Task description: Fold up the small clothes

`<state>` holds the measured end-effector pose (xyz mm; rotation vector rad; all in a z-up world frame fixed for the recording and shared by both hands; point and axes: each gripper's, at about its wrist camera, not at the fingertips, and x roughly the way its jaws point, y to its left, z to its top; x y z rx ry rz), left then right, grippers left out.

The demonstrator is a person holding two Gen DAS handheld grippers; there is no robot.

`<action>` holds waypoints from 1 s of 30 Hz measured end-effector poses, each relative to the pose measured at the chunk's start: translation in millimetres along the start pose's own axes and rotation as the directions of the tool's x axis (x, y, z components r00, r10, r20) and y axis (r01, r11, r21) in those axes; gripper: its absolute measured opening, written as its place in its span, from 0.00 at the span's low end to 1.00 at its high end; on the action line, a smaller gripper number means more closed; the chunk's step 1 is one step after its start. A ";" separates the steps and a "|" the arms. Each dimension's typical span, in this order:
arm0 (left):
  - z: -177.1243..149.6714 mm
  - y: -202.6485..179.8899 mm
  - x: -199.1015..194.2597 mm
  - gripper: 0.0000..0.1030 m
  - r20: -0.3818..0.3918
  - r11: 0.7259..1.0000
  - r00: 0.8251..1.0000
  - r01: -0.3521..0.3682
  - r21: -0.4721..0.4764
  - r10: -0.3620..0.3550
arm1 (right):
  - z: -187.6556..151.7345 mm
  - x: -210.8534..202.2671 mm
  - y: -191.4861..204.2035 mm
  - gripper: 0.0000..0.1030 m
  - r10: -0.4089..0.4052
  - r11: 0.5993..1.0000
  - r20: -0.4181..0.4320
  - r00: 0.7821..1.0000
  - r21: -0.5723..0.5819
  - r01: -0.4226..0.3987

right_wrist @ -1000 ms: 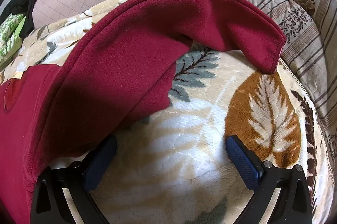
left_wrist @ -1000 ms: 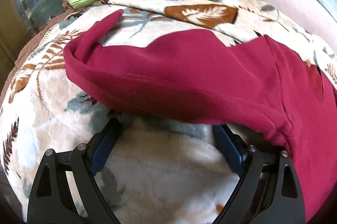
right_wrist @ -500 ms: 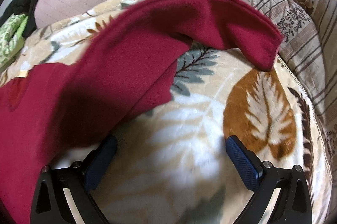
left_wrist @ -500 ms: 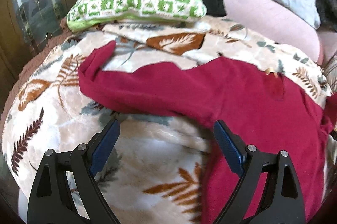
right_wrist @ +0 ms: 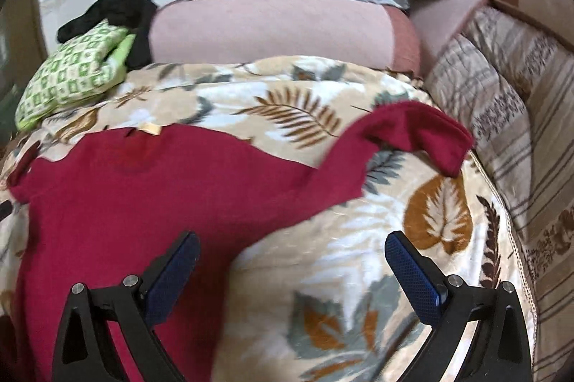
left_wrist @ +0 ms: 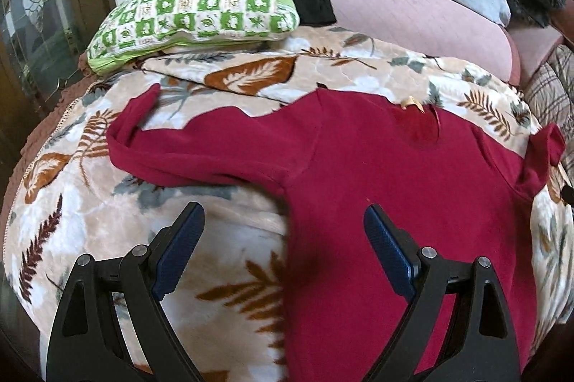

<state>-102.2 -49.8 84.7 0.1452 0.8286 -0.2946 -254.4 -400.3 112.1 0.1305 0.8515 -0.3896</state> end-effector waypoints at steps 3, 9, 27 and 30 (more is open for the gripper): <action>-0.6 -5.5 -2.1 0.88 0.005 1.000 1.000 0.005 0.006 -0.005 | 1.5 -1.8 19.0 1.00 0.019 1.000 -0.001 1.000 -0.022 -0.019; -0.5 -11.1 -4.6 0.88 0.010 1.000 1.000 0.015 0.010 -0.015 | 3.9 3.5 54.5 1.00 0.064 0.997 -0.008 0.998 -0.049 -0.065; -4.0 -23.0 2.2 0.88 -0.009 1.000 1.000 0.027 -0.008 -0.027 | 7.7 18.4 100.0 1.00 0.123 0.992 -0.039 0.992 -0.037 -0.124; -3.8 -21.1 5.4 0.88 -0.016 1.000 1.000 0.020 -0.015 -0.021 | 8.2 22.0 107.0 1.00 0.131 0.990 -0.051 0.990 -0.043 -0.133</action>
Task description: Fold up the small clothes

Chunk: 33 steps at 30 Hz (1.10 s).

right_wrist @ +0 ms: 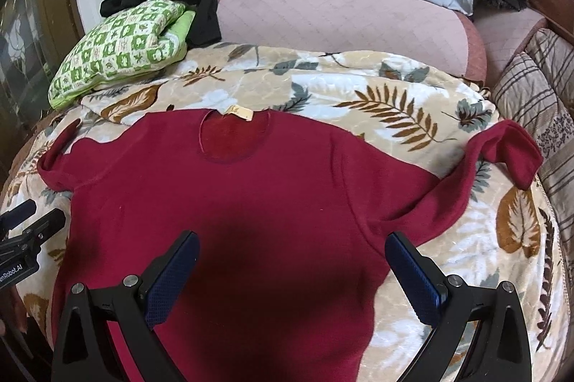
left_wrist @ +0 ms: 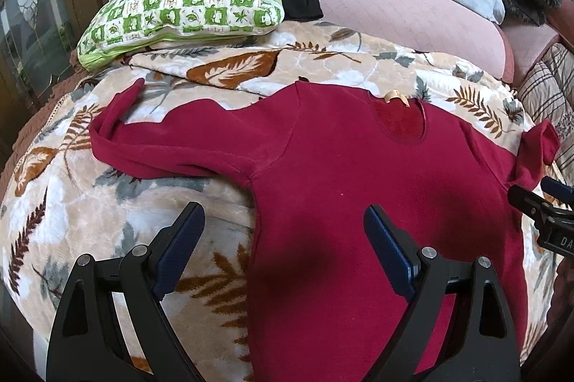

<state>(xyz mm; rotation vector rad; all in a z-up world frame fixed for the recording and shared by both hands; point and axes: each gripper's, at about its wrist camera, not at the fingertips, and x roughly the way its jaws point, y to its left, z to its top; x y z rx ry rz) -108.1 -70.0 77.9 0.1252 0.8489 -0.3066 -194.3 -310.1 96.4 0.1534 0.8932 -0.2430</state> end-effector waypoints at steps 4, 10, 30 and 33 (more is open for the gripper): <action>-0.1 3.4 4.8 0.88 -0.009 1.000 1.000 -0.006 -0.009 0.005 | 1.9 5.2 9.0 1.00 0.015 1.000 -0.005 1.000 -0.001 -0.015; -0.1 8.5 12.4 0.88 -0.020 1.000 1.000 -0.013 -0.021 0.012 | 5.4 15.0 25.9 1.00 0.034 0.999 -0.016 0.999 -0.013 -0.034; 8.5 27.0 30.4 0.88 -0.037 0.998 0.999 -0.032 -0.058 0.030 | 14.9 44.4 62.8 1.00 0.065 0.997 -0.056 0.996 -0.038 -0.068; 13.3 35.3 30.0 0.88 -0.036 0.997 0.999 -0.039 -0.064 0.037 | 15.4 47.0 64.7 1.00 0.070 0.997 -0.064 0.995 -0.036 -0.073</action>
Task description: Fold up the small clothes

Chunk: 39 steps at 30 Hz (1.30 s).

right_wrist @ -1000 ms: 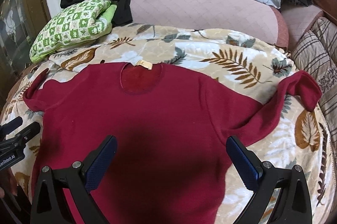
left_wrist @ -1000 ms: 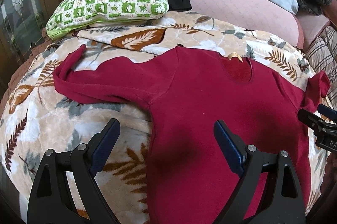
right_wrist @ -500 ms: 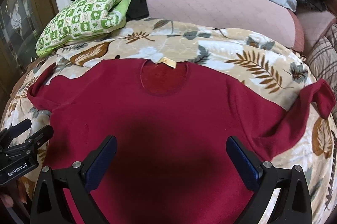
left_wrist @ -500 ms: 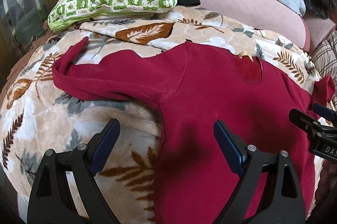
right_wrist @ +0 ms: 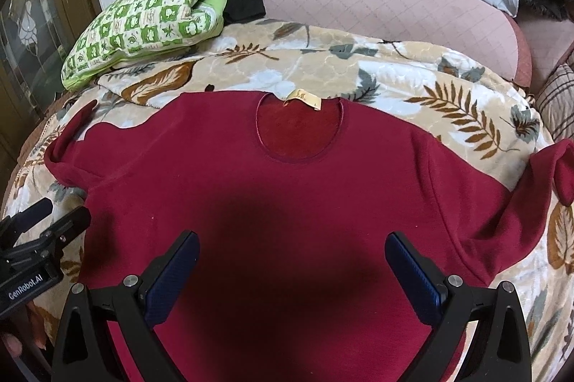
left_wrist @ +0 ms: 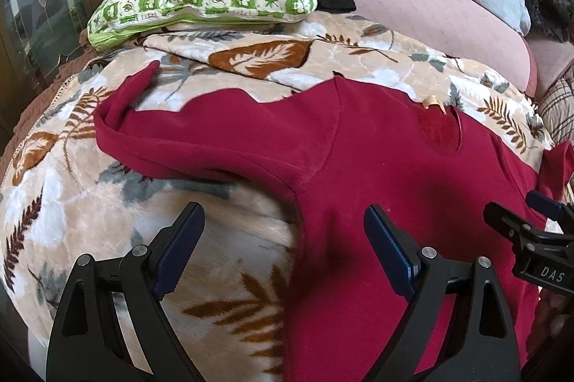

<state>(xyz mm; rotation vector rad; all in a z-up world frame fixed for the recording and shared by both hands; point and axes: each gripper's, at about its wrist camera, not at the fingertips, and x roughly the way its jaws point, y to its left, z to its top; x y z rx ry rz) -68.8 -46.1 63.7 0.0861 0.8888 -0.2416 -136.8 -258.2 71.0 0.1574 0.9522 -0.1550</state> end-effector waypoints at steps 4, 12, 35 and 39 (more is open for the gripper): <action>15.1 23.7 -3.1 0.88 0.013 0.999 1.000 -0.020 -0.038 0.020 | 0.8 2.8 4.6 1.00 0.010 1.000 -0.003 1.000 -0.009 -0.010; 64.0 120.3 9.8 0.88 -0.001 0.964 0.982 -0.183 -0.195 0.186 | 3.7 8.1 14.9 1.00 0.035 0.999 -0.007 0.999 -0.021 -0.035; 126.2 234.9 143.7 0.18 -0.237 0.923 0.965 -0.192 -0.334 0.115 | 2.1 33.1 38.2 1.00 0.097 0.994 -0.073 0.993 -0.050 -0.101; 127.5 230.3 133.2 0.07 -0.218 0.933 0.969 -0.184 -0.311 0.118 | 1.1 36.5 37.2 1.00 0.096 0.994 -0.079 0.992 -0.045 -0.100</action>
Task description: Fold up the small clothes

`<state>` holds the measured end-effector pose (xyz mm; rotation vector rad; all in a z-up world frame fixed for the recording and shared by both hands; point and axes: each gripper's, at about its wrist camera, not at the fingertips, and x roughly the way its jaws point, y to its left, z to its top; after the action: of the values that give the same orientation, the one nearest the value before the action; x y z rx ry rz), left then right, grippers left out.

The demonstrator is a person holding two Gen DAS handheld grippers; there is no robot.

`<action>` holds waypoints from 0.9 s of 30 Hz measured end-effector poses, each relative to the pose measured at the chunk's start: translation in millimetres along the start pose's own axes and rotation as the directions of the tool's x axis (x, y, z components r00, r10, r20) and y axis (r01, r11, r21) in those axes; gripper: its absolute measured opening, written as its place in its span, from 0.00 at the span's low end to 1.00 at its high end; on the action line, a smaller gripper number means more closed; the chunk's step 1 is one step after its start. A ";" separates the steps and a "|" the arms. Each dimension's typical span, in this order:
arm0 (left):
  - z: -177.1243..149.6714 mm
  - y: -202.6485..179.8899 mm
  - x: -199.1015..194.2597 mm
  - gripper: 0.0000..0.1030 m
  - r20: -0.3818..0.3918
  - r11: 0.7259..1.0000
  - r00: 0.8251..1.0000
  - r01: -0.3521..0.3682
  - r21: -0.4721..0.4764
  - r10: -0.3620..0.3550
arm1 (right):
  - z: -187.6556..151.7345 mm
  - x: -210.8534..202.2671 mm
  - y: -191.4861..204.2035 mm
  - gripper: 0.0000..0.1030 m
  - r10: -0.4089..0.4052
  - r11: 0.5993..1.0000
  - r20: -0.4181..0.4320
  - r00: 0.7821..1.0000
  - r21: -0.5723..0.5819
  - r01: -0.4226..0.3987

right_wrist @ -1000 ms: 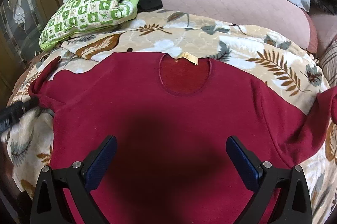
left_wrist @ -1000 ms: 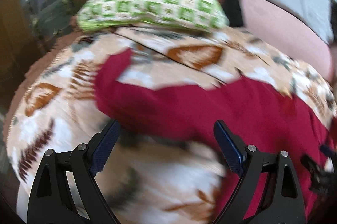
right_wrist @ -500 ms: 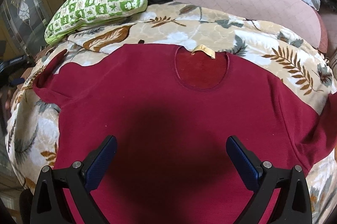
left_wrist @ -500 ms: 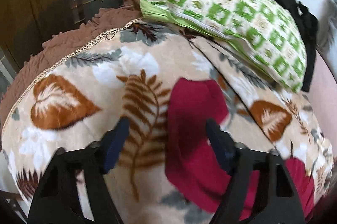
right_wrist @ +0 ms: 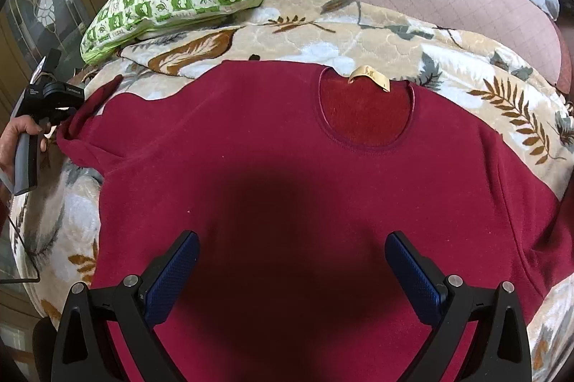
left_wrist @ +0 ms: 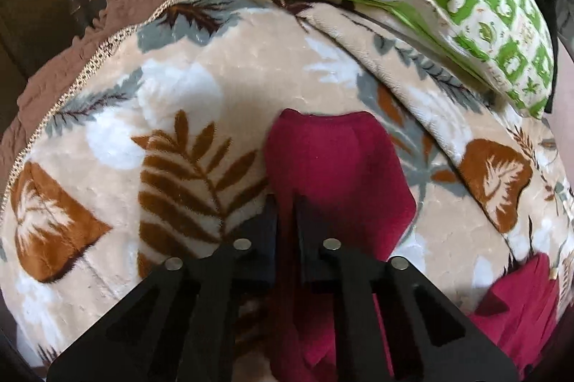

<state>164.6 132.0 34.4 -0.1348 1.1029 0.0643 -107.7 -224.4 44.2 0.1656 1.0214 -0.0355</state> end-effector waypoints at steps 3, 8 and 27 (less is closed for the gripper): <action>-3.2 6.5 -33.5 0.06 0.047 0.996 0.995 0.084 -0.027 -0.083 | -0.5 -4.5 -4.0 1.00 0.006 1.000 0.012 1.000 0.011 -0.006; -10.0 -12.3 -117.3 0.05 0.162 0.984 0.970 0.175 0.039 -0.179 | 0.8 -15.2 -12.4 1.00 0.009 0.999 0.038 0.999 0.036 -0.010; -181.5 -237.8 -136.2 0.06 -0.003 0.836 0.926 0.341 0.430 -0.377 | -0.7 -77.7 -98.5 1.00 -0.035 0.980 0.138 0.990 0.201 0.007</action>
<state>-29.0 -126.9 93.8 0.0543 0.9697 -0.5065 -159.5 -325.1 98.0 0.3317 0.8777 -0.1679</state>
